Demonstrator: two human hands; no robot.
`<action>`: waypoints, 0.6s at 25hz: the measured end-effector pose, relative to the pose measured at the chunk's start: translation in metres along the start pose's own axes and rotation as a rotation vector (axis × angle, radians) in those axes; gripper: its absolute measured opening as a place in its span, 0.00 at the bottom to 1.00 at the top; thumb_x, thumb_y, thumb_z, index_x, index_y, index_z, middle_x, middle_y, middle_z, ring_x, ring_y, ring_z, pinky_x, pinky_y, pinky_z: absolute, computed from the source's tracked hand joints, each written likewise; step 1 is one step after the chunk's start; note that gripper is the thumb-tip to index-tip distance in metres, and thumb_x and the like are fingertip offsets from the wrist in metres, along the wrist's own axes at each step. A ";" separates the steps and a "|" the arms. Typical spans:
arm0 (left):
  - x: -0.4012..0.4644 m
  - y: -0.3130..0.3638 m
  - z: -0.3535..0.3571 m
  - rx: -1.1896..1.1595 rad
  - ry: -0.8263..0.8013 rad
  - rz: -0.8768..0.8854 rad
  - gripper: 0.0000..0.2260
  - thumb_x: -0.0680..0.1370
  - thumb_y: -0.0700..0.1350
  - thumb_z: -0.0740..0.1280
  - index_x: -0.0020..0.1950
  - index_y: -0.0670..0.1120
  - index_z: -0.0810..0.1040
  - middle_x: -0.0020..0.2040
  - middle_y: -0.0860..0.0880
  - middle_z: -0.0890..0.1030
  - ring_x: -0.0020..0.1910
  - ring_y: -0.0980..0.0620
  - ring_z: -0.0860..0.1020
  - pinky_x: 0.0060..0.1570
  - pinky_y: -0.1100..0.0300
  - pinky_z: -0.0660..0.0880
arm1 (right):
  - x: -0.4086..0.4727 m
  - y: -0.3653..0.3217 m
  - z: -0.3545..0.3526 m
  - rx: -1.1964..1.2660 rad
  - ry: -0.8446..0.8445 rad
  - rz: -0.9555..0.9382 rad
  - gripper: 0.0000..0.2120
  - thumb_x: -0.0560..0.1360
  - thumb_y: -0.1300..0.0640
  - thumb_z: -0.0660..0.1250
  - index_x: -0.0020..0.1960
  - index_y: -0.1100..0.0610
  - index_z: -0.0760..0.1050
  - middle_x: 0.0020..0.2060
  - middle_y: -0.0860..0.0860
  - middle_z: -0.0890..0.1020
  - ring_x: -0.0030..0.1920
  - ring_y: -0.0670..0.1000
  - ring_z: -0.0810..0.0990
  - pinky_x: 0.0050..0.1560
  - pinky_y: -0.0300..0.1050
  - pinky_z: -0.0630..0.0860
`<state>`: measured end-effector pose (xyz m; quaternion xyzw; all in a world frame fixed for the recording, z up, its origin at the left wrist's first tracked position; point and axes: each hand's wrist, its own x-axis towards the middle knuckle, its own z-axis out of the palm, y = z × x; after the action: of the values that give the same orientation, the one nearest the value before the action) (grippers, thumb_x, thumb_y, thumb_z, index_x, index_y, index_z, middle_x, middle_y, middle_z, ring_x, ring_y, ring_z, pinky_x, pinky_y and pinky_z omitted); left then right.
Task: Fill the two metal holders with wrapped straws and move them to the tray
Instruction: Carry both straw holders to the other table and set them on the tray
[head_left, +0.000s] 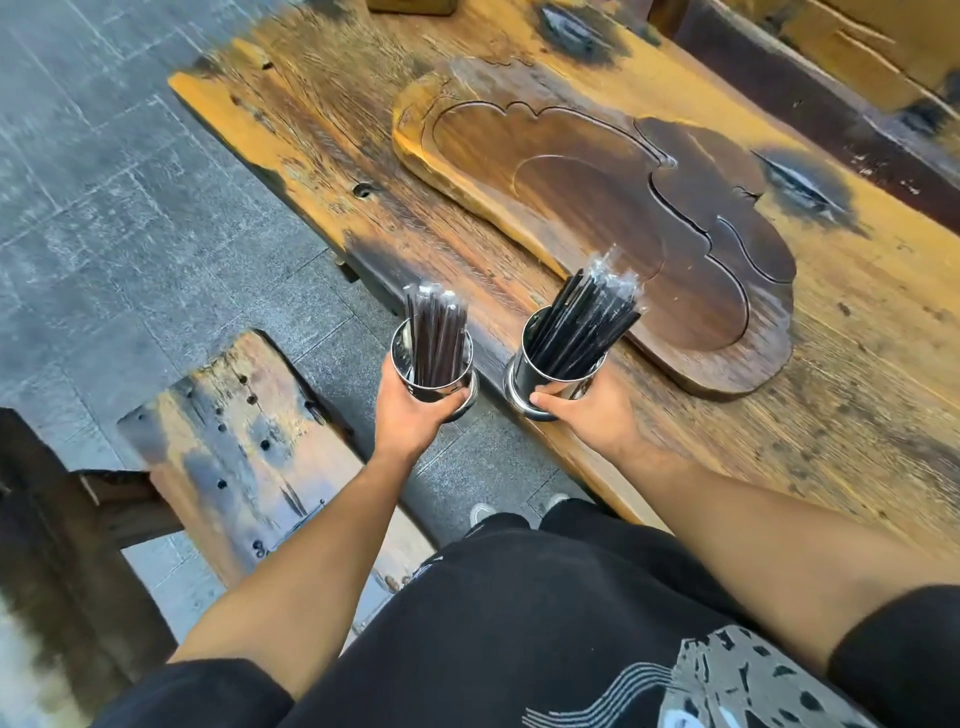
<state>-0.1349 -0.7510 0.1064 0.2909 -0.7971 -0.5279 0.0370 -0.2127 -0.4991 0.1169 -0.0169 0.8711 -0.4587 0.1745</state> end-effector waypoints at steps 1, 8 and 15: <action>0.008 -0.001 -0.004 0.003 -0.006 0.001 0.42 0.58 0.58 0.84 0.67 0.60 0.65 0.61 0.58 0.79 0.58 0.65 0.78 0.59 0.74 0.68 | 0.007 -0.005 0.005 0.015 0.002 0.001 0.30 0.61 0.38 0.79 0.59 0.43 0.73 0.45 0.40 0.86 0.54 0.39 0.81 0.58 0.45 0.75; 0.081 0.001 -0.022 -0.007 -0.015 -0.014 0.41 0.58 0.60 0.83 0.64 0.66 0.64 0.59 0.60 0.79 0.57 0.69 0.77 0.58 0.73 0.69 | 0.073 -0.027 0.043 0.003 -0.018 0.047 0.35 0.61 0.35 0.78 0.62 0.47 0.71 0.44 0.39 0.87 0.54 0.39 0.81 0.61 0.50 0.76; 0.185 0.025 -0.029 0.080 -0.077 -0.009 0.42 0.58 0.62 0.83 0.67 0.60 0.66 0.61 0.57 0.80 0.60 0.62 0.79 0.64 0.65 0.71 | 0.145 -0.064 0.049 0.018 0.033 -0.002 0.41 0.57 0.24 0.74 0.65 0.33 0.66 0.61 0.37 0.78 0.61 0.42 0.77 0.61 0.42 0.73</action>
<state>-0.2886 -0.8608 0.0947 0.2754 -0.8171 -0.5065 -0.0076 -0.3419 -0.6024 0.1012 -0.0085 0.8698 -0.4668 0.1598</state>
